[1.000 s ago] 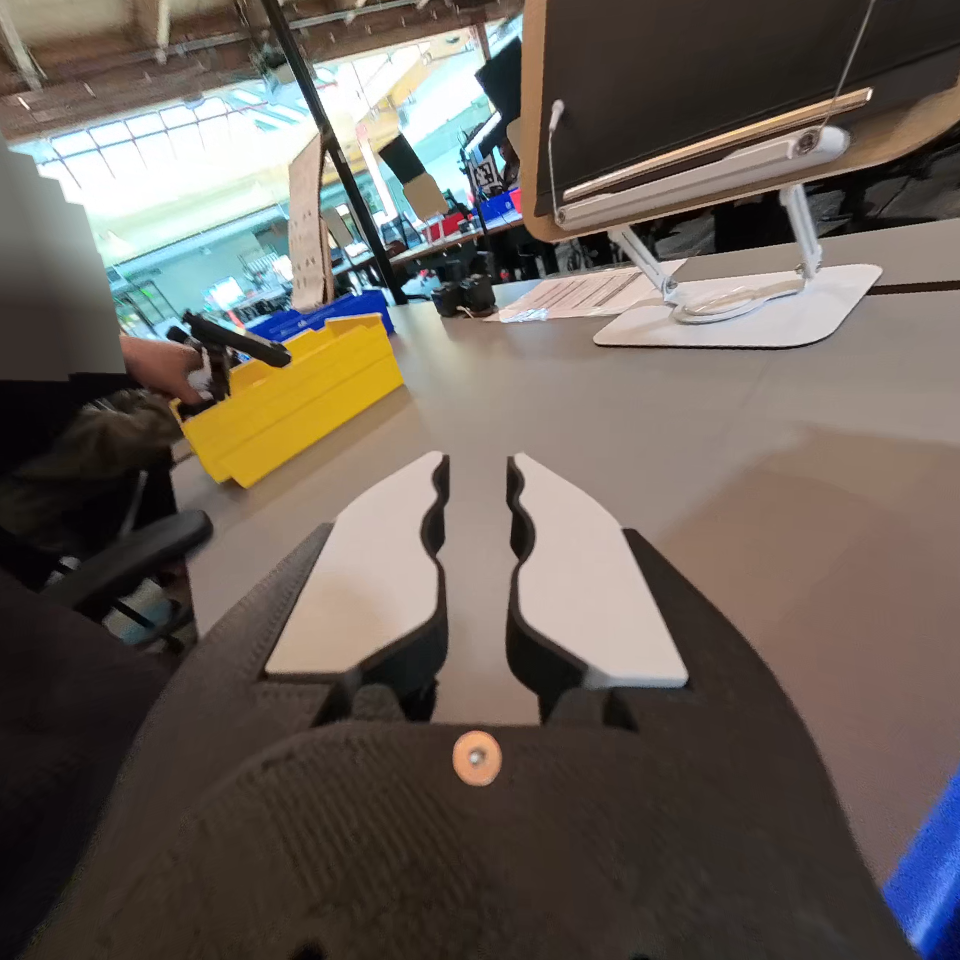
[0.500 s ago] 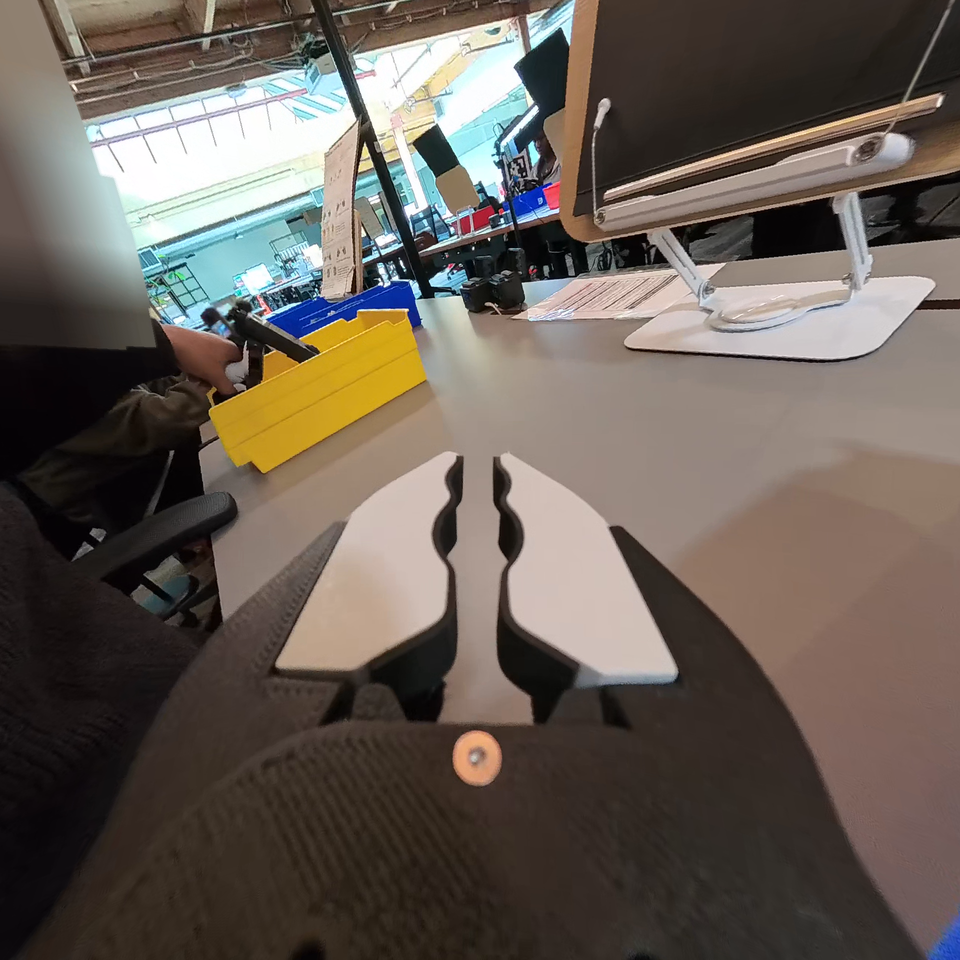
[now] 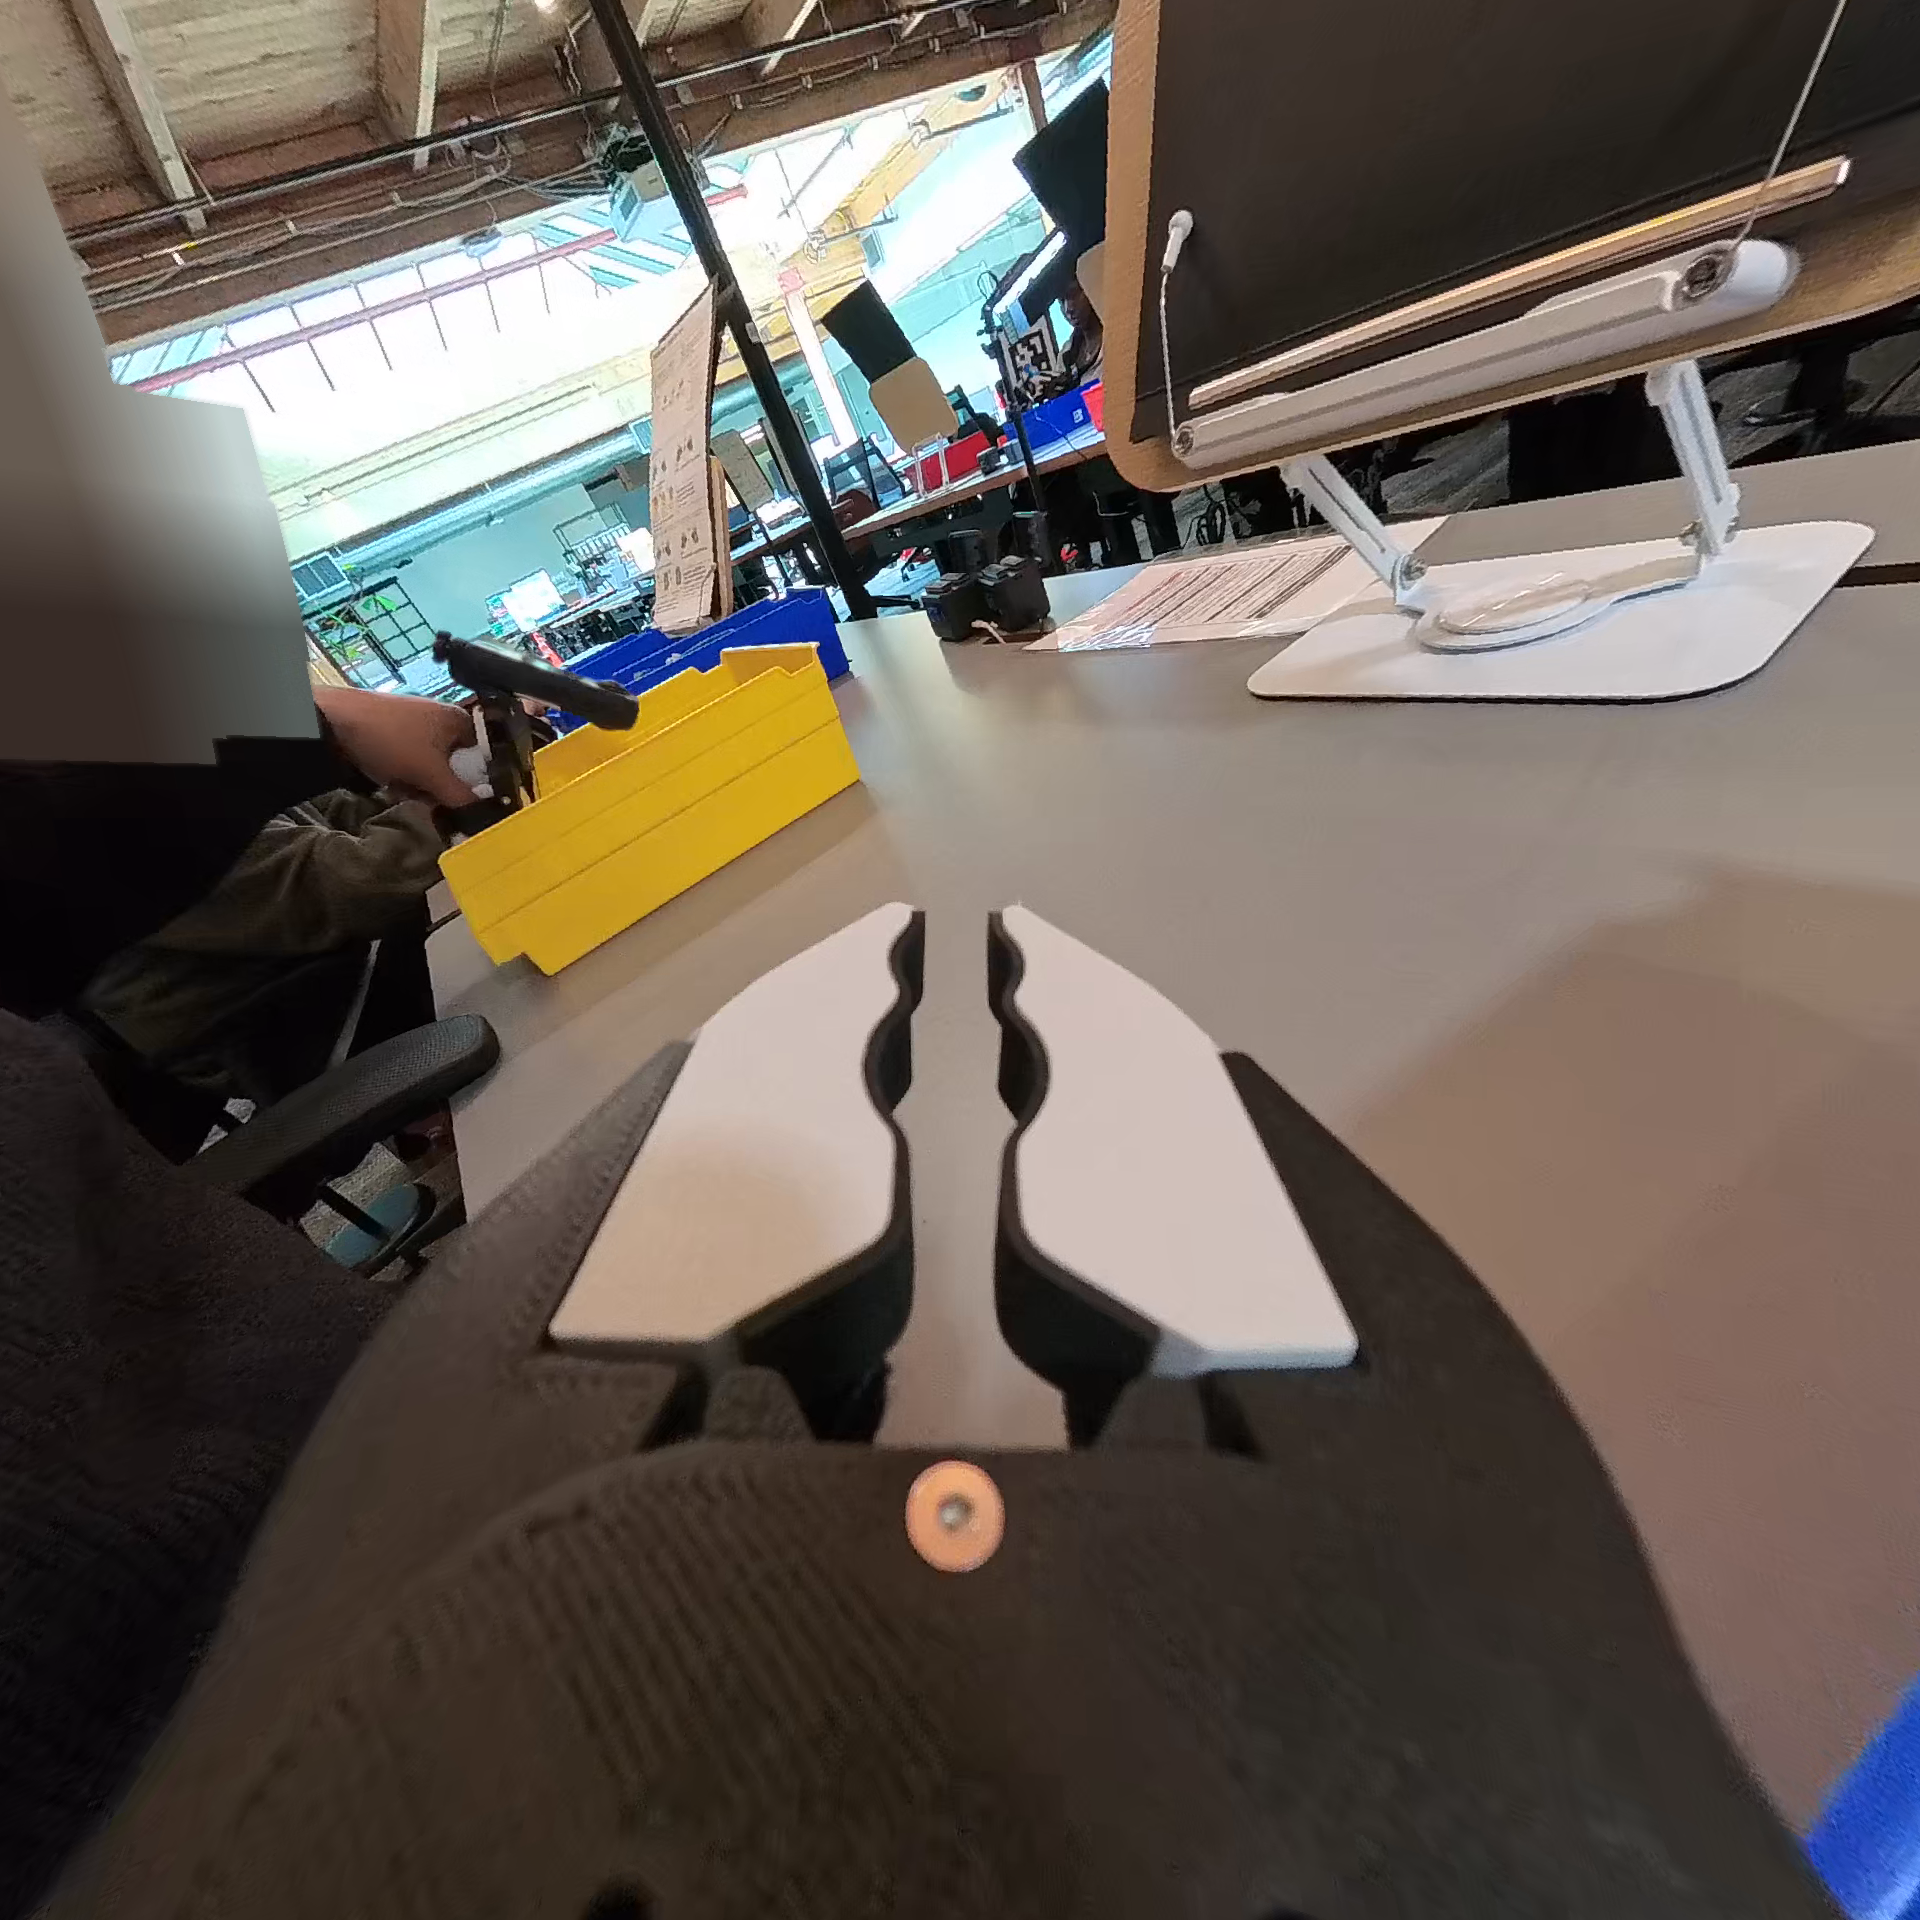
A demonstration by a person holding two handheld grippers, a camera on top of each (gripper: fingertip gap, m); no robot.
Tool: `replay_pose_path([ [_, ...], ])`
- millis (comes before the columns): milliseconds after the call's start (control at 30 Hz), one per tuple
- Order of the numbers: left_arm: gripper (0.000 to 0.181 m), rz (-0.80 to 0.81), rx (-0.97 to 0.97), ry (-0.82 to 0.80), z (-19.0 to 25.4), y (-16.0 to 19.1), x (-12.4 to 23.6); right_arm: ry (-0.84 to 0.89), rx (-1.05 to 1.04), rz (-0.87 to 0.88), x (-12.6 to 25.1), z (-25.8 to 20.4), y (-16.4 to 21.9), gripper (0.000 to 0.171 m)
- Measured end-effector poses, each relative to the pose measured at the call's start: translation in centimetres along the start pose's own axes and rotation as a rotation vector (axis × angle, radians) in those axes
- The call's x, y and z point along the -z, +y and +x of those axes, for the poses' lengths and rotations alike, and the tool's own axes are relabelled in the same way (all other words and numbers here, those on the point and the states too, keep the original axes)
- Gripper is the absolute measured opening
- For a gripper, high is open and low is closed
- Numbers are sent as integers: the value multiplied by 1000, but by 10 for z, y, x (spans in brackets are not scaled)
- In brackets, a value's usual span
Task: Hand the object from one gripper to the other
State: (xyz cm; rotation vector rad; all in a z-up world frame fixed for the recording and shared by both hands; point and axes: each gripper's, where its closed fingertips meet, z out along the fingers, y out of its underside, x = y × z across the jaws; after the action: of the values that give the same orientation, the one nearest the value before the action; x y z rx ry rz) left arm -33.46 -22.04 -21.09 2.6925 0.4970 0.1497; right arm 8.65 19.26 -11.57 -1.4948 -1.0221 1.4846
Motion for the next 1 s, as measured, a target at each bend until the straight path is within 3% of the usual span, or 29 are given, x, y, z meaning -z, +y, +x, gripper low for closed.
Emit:
replay_pose_path([
  [133,30,10,-34,-23,2,-6,-6,-3,-10,2,0,0,0,12],
  [267,16,19,-68,-61,0,-14,-9,-3,-17,1,1,0,0,12],
  [367,16,129,-88,-82,4,-26,9,4,-8,5,2,0,-1,12],
  [467,16,343,-118,-126,14,-48,50,9,-3,2,1,1,0,11],
  [600,16,882,-296,-59,80,-99,143,14,20,-27,-3,1,6,11],
  [700,15,1324,-557,65,168,-115,213,20,56,-57,-8,-1,12,11],
  [833,14,1619,-801,243,271,-119,245,46,93,-46,-19,-9,10,7],
  [867,14,1685,-822,350,295,-120,252,67,13,41,-25,-12,-6,6],
  [933,14,1751,-796,736,340,-118,272,22,-169,263,-41,-24,-52,11],
  [1000,14,1690,-771,1146,373,-117,285,-87,-231,338,-63,-40,-84,17],
])
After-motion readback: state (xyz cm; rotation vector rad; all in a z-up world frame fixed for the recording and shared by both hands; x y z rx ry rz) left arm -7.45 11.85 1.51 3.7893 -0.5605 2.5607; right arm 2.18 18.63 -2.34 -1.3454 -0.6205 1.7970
